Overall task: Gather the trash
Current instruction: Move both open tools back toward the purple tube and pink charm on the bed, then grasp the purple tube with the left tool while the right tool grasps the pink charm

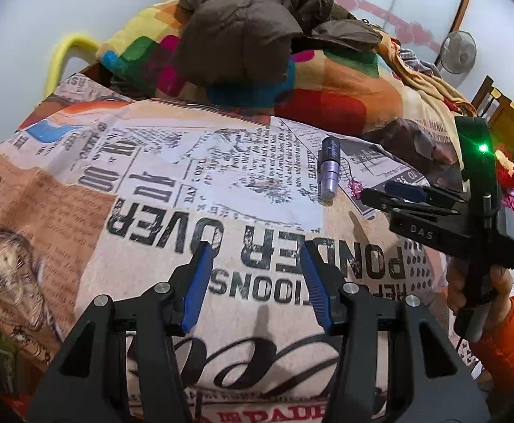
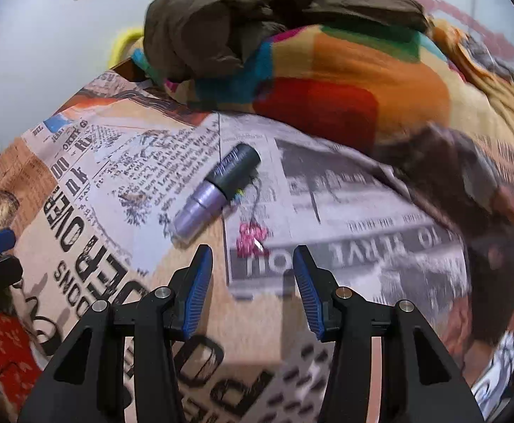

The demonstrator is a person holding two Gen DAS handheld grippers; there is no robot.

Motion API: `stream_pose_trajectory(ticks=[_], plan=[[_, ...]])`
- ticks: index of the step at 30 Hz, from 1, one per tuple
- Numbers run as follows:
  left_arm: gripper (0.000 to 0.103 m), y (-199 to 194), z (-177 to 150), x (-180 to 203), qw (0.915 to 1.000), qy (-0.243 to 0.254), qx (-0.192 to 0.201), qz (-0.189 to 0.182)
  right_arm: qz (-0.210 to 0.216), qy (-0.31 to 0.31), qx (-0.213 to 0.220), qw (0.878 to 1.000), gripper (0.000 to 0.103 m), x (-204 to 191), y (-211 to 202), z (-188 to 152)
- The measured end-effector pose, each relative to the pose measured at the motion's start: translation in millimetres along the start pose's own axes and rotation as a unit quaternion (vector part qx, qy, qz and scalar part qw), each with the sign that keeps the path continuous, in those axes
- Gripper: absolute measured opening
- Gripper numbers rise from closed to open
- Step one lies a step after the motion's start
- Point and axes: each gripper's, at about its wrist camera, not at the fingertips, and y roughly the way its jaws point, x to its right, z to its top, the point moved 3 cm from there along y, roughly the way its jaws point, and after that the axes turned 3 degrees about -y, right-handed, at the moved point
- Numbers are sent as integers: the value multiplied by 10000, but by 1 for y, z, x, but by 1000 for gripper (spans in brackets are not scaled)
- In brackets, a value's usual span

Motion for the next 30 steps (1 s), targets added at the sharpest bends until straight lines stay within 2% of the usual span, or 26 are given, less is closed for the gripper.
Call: stream_pose_trajectory(ticks=[4,9,16,24,30], plan=[[50,18,9,5,9999,16,-59,-117,-60,-201,-54,9998,38,-1,11,1],[50,40,24,14,9989,-47,-179,-427,-31,-383,46,9993,19,-6,16,-1],[50,76,42,45,9958,165,-420,-792,47,-265,136,9995,19,1,13,-3],[50,110,56,74,9957,323,-500,-717,-100,-87,90,9999,19,21,2,-16],[31,127,68,84,9971,342,-380,-555,-110,91,118,9998,19,38,-9,-24]])
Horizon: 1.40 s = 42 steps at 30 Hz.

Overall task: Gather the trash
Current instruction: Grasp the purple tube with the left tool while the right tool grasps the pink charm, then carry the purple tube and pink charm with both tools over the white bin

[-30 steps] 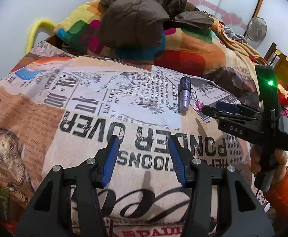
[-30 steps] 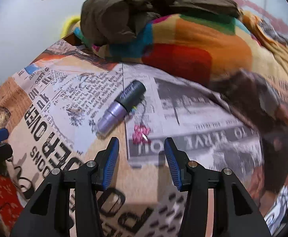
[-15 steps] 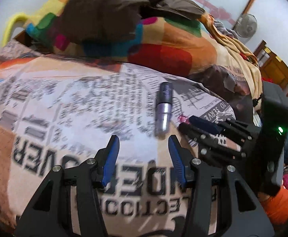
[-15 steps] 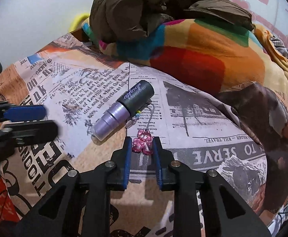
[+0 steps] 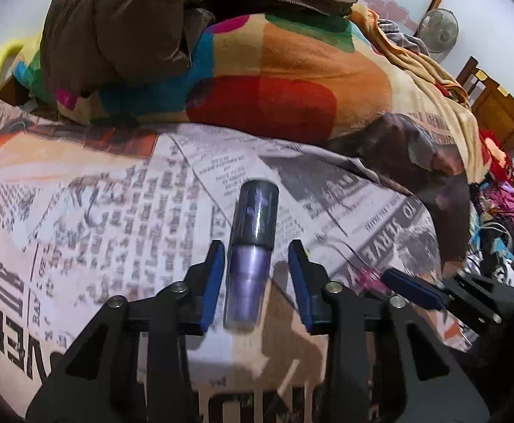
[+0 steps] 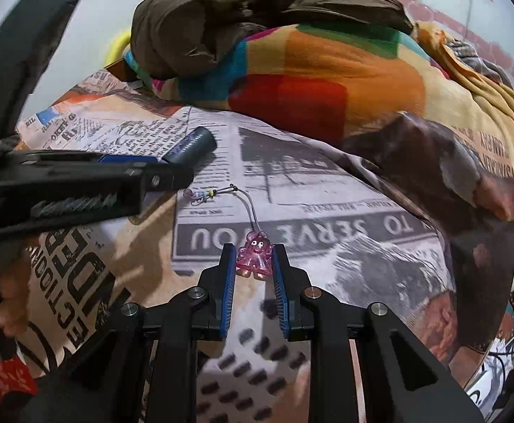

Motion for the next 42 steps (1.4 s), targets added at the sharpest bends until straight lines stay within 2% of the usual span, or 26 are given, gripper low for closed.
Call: stream_pose_trajectory(ticks=[1,7,9,15,23,29,42], plan=[[26,2,1,1,10000,-11,31,31,-15,18,5,10000,19,1,-1,-1],[25,6,0,7,10000,-23,19,-29,-59,145,28,9999,19,8,-13,1],[25,4,-3,11,10000,70,1,65,-49,172,59,9998,19,8,-20,1],[25,-32,-17,11,9997,170,109,133,-91,151,228,9996,19,0,-48,9],[25,-116,-25,-4,9987,-18,496,113,-68,44,496,9987,19,-24,-93,29],[25,-191,-30,-20,9958,-42,890,221,-8,-142,838,9964,19,-60,-135,48],[25,-348,-77,-72,9810,-307,1828,577,472,-891,1488,9837,19,-182,-220,65]])
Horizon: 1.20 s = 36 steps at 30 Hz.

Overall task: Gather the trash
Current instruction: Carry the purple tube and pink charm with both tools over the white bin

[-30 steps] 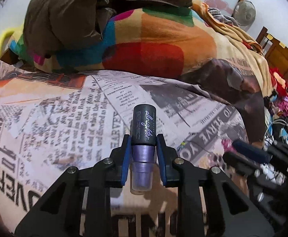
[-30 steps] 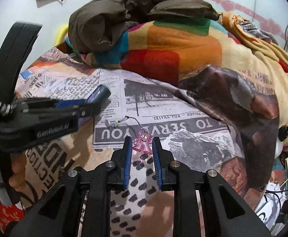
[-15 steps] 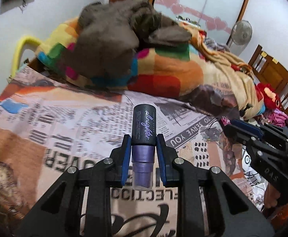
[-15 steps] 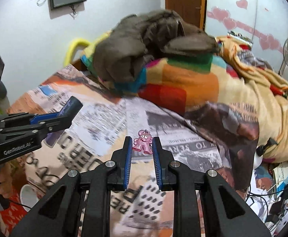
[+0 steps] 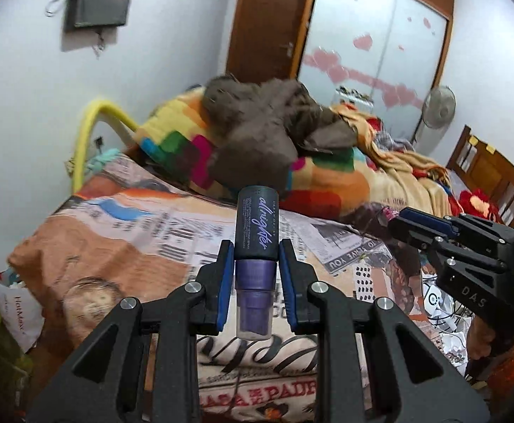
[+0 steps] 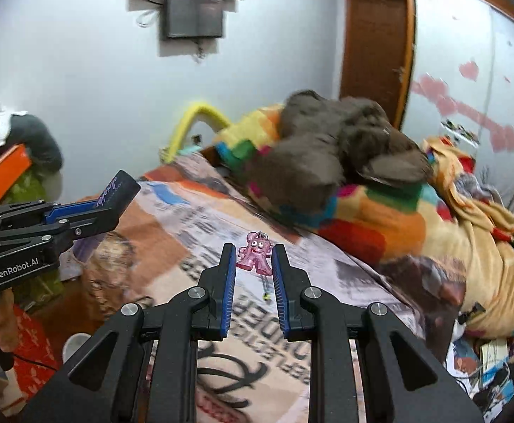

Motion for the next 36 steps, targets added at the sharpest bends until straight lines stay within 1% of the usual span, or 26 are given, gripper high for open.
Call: stream_pose_trajectory(ticks=[7,10,14,18,25,28,31,33,36], plan=[[25,-78,-13,-49,9988,-118,302,370,452,-521,251,9973,19,-84,-23,17],[25,-104,-23,-72,9974,-187,391,579,630,-679,324,9952,19,-112,-27,21],[25,-135,-38,-99,9953,-365,500,739,984,-842,308,9911,19,-154,-27,24],[25,-162,-58,-129,9920,-507,565,1008,1311,-1018,299,9857,19,-196,-24,23],[25,-194,-103,-187,9857,-884,449,1362,1776,-1376,133,9743,19,-265,-18,10],[25,-201,-122,-209,9827,-1072,375,1464,1993,-1486,-28,9686,19,-292,-11,2],[25,-205,-154,-236,9771,-1337,232,1639,2190,-1595,-201,9624,19,-317,-5,-9],[25,-203,-174,-250,9738,-1541,92,1672,2301,-1659,-332,9584,19,-331,2,-18],[25,-198,-209,-278,9656,-1874,-157,1796,2449,-1679,-597,9530,19,-350,15,-35]])
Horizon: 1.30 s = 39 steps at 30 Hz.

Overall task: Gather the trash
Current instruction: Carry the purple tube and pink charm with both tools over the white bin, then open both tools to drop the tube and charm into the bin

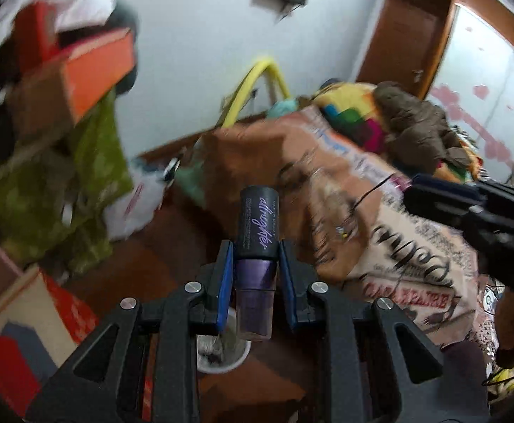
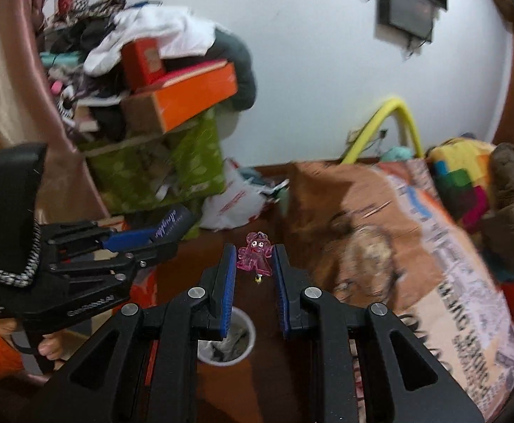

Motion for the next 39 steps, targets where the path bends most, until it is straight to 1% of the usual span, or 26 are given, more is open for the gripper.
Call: stream_pose_trajectory(ticks=[1,4,7,11,13,16,20,23,24,27,29,31,32,33,34,35,37,39], plan=[[25,8,-9,-13,9998,-108,-88,124,21,-9,-79,10000,19,-4,9,-2],[25,24,-33,-39,9982,-411,-279,339,93,-35,-303,9995,19,-16,32,-10],[25,44,-60,-56,9955,-662,-500,469,222,38,-613,9979,19,-23,60,-24],[25,70,-95,-71,9907,-888,-825,626,353,133,-1150,9926,19,-29,98,-45],[25,81,-110,-78,9880,-1032,-953,643,425,109,-1449,9885,19,-32,116,-56],[25,102,-130,-88,9813,-1355,-1243,575,557,223,-1739,9829,19,-35,137,-71],[25,126,-151,-92,9754,-1437,-1567,587,783,422,-2069,9743,19,-38,158,-83],[25,140,-156,-91,9726,-1449,-1718,598,908,556,-2304,9672,19,-35,172,-89],[25,143,-157,-91,9721,-1445,-1751,584,906,563,-2329,9666,19,-35,175,-89],[25,153,-154,-89,9725,-1369,-1794,586,866,571,-2331,9669,19,-34,178,-87],[25,155,-150,-86,9748,-1249,-1755,580,843,593,-2264,9686,19,-31,178,-84],[26,157,-147,-85,9754,-1132,-1740,745,946,659,-2253,9675,19,-28,178,-82],[27,159,-147,-86,9749,-1105,-1764,793,1021,706,-2259,9662,21,-27,178,-81],[28,161,-146,-88,9740,-1103,-1794,839,1063,743,-2288,9648,28,-27,178,-80],[30,162,-145,-90,9734,-1122,-1810,844,1064,751,-2303,9644,31,-25,178,-80],[33,162,-145,-91,9728,-1159,-1827,830,1045,744,-2280,9652,37,-26,177,-79],[34,159,-144,-93,9725,-1174,-1835,826,932,700,-2205,9684,39,-26,173,-78],[34,151,-141,-93,9731,-1132,-1794,899,916,677,-2163,9696,39,-27,166,-78]])
